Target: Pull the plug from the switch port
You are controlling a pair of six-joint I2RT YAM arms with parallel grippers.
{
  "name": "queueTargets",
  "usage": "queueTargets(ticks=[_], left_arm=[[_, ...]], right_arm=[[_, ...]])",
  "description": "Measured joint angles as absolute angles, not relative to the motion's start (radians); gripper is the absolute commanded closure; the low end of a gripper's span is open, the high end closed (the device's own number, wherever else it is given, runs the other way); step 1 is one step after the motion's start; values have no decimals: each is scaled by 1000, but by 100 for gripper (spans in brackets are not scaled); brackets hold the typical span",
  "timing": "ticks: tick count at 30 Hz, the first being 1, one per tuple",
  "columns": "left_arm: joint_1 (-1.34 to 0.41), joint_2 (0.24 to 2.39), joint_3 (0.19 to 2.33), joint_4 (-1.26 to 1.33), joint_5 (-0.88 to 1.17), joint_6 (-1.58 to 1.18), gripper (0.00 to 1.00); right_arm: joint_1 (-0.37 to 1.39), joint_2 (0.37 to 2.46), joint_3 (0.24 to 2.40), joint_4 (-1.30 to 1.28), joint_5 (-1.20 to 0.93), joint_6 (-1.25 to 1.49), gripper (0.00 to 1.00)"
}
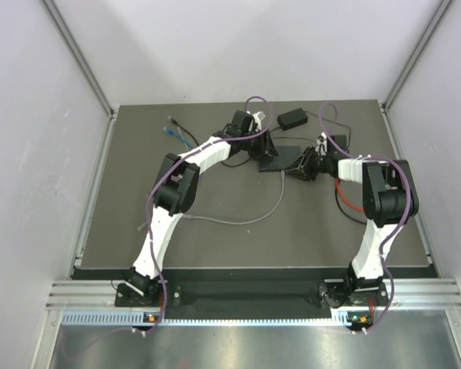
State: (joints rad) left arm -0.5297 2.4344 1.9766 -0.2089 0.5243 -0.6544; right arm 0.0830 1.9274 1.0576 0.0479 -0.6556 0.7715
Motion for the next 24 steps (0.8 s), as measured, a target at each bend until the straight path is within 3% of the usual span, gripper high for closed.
queueTargets(ticks=[6,24], left_arm=[[-560,2458,2016,-250,505,-689,64],[-564,2466,2053,-342,443,-791,64]], right_arm=[[82,1939,1042,73,-656,763,69],[84,2008,974,321,-690,905,69]])
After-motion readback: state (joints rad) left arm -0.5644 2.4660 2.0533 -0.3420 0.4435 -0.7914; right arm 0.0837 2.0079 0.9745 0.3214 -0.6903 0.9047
